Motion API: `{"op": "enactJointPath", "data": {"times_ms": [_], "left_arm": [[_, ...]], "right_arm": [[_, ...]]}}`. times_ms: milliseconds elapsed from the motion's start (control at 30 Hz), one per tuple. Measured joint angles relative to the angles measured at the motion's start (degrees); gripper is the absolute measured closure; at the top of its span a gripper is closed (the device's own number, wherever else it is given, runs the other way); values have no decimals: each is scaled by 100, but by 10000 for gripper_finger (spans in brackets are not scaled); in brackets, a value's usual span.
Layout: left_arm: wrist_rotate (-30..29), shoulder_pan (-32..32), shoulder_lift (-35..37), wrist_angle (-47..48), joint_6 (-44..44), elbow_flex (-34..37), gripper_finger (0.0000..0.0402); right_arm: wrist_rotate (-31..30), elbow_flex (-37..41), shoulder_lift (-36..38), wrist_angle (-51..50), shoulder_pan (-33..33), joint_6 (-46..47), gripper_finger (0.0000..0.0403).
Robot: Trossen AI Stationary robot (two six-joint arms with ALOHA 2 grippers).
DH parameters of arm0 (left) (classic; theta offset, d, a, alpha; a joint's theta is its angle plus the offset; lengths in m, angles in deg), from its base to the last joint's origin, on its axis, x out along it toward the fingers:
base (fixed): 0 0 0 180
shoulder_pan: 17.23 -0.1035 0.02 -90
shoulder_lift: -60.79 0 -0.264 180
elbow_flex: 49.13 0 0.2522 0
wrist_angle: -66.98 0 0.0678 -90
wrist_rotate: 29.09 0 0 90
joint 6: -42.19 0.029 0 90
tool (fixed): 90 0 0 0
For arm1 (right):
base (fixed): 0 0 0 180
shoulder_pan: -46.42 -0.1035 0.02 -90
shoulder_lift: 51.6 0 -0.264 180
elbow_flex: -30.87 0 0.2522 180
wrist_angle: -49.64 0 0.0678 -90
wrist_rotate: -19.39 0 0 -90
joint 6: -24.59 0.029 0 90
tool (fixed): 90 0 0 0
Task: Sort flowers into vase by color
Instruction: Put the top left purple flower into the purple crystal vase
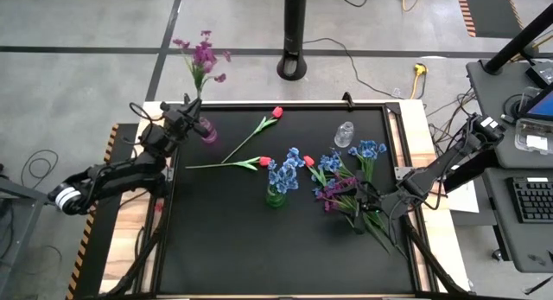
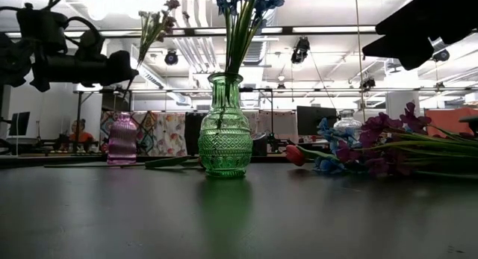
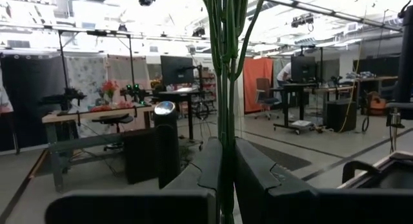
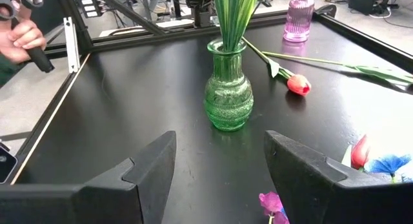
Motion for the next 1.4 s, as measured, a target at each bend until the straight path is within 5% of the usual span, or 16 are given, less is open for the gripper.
{"op": "enactJointPath", "data": {"times_ms": [767,1400], "left_arm": [[2,-31,-1294,-1197,-188,-252,395],[156,-79,-1384,-1756,-173,140,395]], "right_arm": [[-144,0,0,18,2,10,177],[-143,0,0,178,2,27,177]]}}
